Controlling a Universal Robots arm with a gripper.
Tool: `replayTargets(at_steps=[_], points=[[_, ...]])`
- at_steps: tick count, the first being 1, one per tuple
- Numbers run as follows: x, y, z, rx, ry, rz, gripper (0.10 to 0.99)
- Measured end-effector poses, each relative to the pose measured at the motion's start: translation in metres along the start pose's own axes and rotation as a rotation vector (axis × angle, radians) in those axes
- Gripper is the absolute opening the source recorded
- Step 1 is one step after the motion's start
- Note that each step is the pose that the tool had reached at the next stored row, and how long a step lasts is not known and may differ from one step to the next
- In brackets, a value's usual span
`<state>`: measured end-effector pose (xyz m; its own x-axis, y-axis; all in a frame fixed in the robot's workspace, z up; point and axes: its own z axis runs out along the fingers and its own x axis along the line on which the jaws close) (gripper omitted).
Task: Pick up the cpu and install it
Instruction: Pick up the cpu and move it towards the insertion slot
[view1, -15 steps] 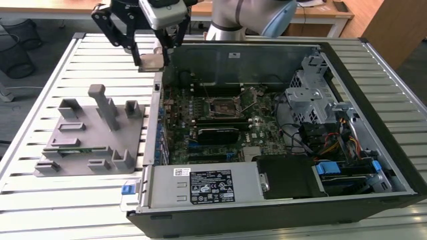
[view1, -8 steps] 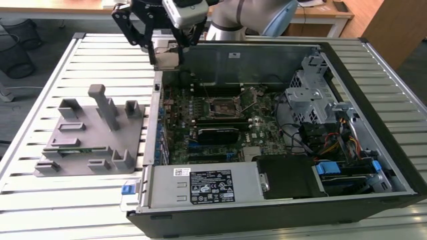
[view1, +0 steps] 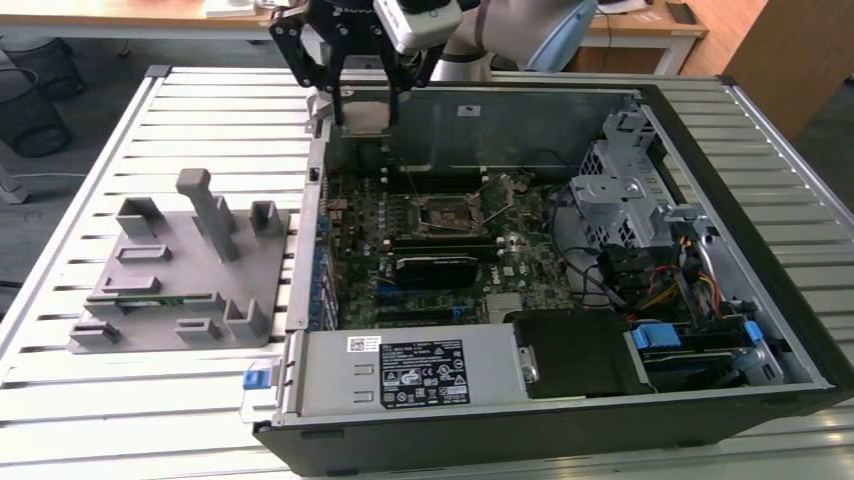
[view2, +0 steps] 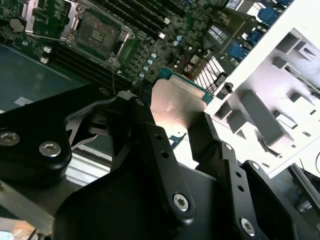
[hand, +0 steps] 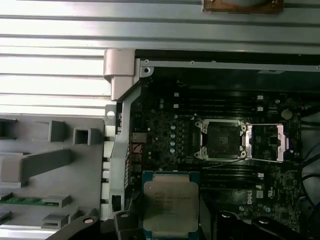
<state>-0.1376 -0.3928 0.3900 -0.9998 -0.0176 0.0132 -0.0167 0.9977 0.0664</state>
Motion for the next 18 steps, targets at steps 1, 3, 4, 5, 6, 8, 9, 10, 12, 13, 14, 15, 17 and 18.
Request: replayTargets(at_steps=[1, 3, 4, 5, 6, 8, 9, 10, 12, 13, 14, 15, 17, 18], points=[[-0.0039, 0.0009, 0.0007, 0.0, 0.0, 0.0, 0.533], [-0.0125, 0.0028, 0.0023, 0.0, -0.0001, 0.0, 0.533], [-0.0166, 0.0036, 0.0031, 0.0, -0.0001, 0.0, 0.533], [-0.0207, 0.0044, 0.0038, 0.0, 0.0, 0.0, 0.533], [-0.0249, 0.005, 0.0044, 0.0, 0.0, 0.0, 0.533], [-0.0337, 0.0057, 0.0057, 0.0, -0.0001, 0.0, 0.533], [-0.0383, 0.0059, 0.0063, 0.0, -0.0001, 0.0, 0.533], [-0.0431, 0.0061, 0.0069, 0.0, -0.0001, 0.0, 0.533], [-0.052, 0.0065, 0.008, 0.0, 0.0, 0.0, 0.533], [-0.0563, 0.0067, 0.0085, 0.0, -0.0001, 0.0, 0.533], [-0.0605, 0.007, 0.009, 0.0, 0.0, 0.0, 0.533], [-0.0648, 0.0073, 0.0096, 0.0, 0.0, 0.0, 0.533], [-0.0737, 0.008, 0.0107, 0.0, -0.0001, 0.0, 0.533], [-0.0779, 0.0084, 0.0113, 0.0, -0.0001, 0.0, 0.533]])
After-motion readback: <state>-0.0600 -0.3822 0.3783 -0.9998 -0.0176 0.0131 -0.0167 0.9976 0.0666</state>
